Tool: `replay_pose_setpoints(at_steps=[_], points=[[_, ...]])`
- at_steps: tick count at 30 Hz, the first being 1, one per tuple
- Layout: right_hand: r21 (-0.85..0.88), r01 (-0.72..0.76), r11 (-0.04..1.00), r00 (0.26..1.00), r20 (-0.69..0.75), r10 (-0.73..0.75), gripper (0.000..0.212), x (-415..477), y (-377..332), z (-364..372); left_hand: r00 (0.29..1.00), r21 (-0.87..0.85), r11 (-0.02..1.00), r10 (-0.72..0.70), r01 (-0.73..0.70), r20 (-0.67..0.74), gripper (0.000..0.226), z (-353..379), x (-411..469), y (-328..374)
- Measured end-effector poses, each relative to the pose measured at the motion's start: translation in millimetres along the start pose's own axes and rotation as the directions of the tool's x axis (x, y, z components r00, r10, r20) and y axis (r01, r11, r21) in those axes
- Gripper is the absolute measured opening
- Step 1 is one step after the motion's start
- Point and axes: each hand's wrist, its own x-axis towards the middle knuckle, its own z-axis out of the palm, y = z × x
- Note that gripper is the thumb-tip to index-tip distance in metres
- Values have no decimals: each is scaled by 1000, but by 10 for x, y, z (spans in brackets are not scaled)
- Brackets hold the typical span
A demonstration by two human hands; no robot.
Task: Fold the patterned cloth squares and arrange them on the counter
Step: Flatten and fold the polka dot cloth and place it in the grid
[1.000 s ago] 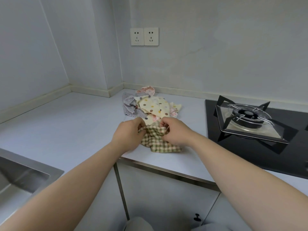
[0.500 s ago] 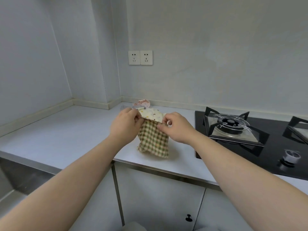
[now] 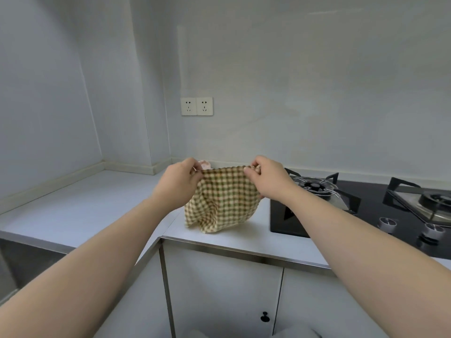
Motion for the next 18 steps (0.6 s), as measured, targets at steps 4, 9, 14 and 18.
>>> replay_pose_setpoints(at_steps=[4, 9, 14, 18], points=[[77, -16, 997, 998, -54, 20, 19, 22, 29, -97, 1000, -8, 1000, 24, -24, -11, 26, -30, 14, -36], [49, 3, 999, 998, -68, 1, 19, 123, 92, -152, 995, -56, 996, -70, 66, -68, 14, -34, 99, -62], [41, -18, 999, 999, -51, 20, 21, 177, 178, -101, 968, -216, 947, -249, 237, -29, 3, 83, 174, -161], [-48, -46, 998, 998, 47, 49, 12, 219, 311, 69, 939, -308, 887, -322, 344, 121, 1, 318, 167, -266]])
